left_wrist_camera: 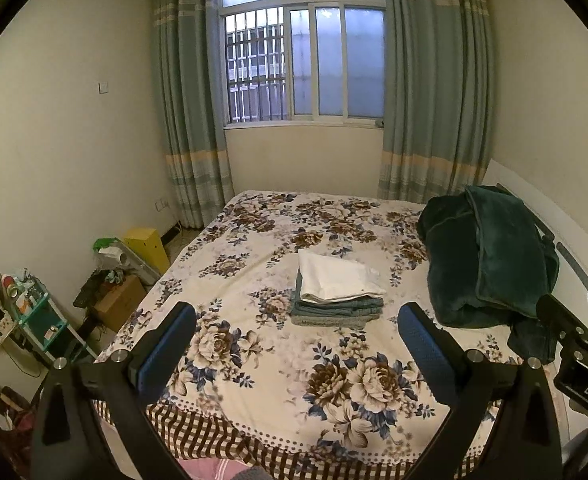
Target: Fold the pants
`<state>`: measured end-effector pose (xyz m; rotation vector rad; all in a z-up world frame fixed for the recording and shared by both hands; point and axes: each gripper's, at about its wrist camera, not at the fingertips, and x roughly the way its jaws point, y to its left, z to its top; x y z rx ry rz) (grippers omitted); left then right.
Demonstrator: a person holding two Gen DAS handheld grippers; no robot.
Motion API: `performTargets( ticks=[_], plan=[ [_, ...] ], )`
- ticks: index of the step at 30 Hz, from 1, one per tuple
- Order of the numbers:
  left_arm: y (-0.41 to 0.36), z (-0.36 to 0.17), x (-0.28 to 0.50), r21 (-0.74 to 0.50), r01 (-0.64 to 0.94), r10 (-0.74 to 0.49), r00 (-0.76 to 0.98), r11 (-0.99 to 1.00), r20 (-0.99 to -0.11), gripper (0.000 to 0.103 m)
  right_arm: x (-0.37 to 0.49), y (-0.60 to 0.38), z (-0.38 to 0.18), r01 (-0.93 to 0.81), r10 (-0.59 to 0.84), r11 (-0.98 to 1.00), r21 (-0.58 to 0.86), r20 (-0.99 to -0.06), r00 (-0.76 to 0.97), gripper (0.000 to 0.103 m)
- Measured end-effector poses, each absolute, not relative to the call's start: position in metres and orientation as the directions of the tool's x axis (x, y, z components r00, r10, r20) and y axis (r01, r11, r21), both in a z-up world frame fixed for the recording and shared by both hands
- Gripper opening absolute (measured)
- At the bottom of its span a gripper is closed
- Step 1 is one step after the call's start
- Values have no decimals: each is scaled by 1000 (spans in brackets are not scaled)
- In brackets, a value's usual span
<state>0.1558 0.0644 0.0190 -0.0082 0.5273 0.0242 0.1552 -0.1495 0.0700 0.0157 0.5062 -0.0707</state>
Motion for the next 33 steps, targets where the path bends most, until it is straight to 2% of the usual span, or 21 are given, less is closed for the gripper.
performTargets(
  ticks=[33],
  plan=[
    [54,24,159,-1,0,0,865,1000,-502,103,165,-141,70,50,-40,999,6,-489,871,103]
  ],
)
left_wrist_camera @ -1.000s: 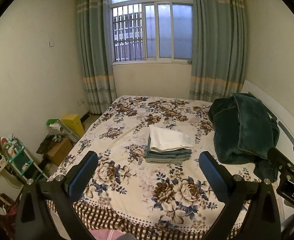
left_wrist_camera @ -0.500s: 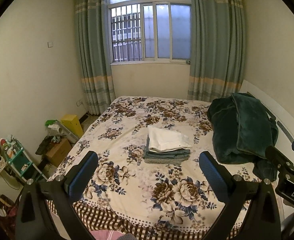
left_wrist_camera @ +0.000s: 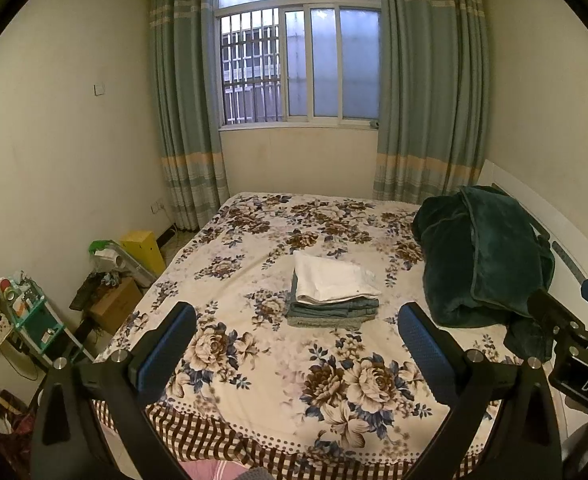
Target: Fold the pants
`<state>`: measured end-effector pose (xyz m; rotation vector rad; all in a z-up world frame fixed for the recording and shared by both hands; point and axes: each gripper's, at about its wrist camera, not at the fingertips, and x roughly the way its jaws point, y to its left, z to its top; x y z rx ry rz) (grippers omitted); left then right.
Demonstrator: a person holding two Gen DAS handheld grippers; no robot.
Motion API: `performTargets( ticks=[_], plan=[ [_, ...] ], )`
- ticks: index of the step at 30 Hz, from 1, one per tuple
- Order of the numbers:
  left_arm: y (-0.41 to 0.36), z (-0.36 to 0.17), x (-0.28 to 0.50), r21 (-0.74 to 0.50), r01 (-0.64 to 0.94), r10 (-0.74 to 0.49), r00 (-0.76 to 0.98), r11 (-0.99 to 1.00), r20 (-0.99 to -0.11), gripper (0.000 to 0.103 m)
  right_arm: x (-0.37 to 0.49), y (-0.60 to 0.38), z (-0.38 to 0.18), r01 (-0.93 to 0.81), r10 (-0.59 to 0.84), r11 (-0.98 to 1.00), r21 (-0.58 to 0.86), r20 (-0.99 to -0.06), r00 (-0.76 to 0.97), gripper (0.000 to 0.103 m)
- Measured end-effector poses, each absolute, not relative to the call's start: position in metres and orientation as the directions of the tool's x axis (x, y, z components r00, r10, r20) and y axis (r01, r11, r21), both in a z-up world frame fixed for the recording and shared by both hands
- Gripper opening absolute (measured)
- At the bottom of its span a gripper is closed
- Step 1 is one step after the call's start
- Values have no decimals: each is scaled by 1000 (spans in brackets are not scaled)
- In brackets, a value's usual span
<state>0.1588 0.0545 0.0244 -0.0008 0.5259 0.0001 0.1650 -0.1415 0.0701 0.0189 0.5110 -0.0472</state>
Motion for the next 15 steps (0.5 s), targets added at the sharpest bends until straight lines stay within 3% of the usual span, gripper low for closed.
performTargets(
  ticks=[15],
  plan=[
    [50,24,157,4,-1,3,866,1000,-500,103,166,-140,72,48,-39,999,4,-491,870,103]
  ],
)
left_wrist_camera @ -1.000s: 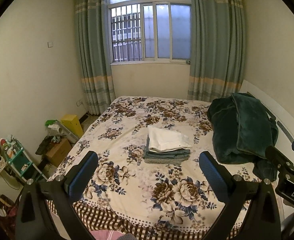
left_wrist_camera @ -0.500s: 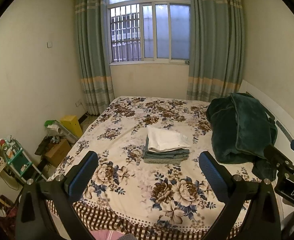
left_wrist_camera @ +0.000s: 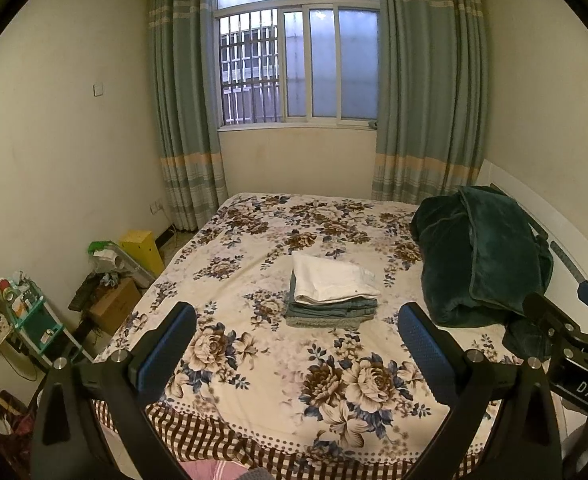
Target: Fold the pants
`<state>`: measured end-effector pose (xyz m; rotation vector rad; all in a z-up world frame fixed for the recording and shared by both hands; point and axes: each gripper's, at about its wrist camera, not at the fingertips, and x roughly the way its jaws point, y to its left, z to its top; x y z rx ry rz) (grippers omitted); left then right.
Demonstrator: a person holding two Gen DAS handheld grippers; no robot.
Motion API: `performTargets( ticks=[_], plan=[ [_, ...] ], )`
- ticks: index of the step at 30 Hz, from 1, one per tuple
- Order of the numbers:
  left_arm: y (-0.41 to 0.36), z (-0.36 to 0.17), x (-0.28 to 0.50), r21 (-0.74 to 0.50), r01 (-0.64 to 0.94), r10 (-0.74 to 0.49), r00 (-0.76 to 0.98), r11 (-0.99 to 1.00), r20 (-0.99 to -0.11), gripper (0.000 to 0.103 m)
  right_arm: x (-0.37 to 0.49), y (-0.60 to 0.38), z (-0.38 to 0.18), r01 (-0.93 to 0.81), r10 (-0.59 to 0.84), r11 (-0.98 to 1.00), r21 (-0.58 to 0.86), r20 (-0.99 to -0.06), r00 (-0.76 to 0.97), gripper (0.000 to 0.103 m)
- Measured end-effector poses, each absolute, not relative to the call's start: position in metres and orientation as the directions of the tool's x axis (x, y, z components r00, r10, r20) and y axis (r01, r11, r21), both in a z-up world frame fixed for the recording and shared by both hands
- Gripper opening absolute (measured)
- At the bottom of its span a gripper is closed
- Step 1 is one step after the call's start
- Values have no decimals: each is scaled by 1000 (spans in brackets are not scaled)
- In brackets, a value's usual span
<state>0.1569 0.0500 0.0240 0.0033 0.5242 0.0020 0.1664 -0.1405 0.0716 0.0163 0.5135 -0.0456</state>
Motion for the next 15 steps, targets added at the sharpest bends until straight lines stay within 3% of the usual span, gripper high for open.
performTargets(
  ticks=[15],
  plan=[
    [49,25,153,-2,-2,1,867,1000,-499,103,167,-139,72,49,-40,999,5,-491,870,103]
  ],
)
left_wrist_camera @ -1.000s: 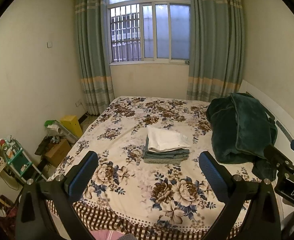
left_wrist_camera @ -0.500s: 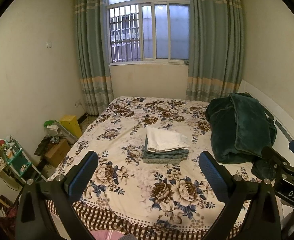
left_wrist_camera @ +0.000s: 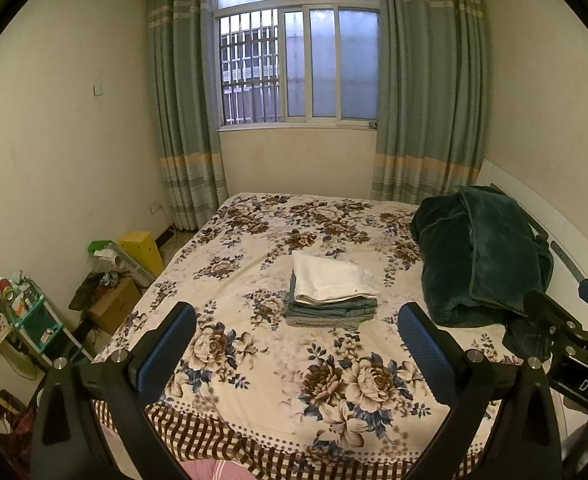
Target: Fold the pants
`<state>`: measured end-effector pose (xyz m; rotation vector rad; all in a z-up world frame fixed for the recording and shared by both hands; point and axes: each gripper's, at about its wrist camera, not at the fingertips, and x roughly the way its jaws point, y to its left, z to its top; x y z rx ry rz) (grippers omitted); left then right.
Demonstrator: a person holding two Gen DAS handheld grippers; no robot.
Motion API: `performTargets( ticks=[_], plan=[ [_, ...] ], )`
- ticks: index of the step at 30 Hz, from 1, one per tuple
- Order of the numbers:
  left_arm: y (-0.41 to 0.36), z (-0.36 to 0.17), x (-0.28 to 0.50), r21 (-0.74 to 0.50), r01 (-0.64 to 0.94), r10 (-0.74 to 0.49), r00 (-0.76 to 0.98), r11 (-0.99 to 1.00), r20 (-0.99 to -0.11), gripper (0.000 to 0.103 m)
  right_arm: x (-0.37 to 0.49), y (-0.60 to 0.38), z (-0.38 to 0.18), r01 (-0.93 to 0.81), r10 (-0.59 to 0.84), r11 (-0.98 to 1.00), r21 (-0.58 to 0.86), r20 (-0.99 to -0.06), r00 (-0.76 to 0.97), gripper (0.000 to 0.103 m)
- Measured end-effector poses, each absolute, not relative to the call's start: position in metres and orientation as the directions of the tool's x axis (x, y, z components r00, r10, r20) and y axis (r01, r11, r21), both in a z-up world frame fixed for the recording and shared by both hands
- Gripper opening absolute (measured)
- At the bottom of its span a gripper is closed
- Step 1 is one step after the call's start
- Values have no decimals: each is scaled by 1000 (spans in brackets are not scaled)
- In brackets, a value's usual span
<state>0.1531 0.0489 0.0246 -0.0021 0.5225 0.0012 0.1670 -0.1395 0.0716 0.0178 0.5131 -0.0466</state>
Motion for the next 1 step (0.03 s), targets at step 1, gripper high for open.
performTargets(
  ticks=[1],
  plan=[
    [49,25,153,-2,-2,1,866,1000,-499,103,167,-139,72,49,-40,999,5,-491,870,103]
  ],
)
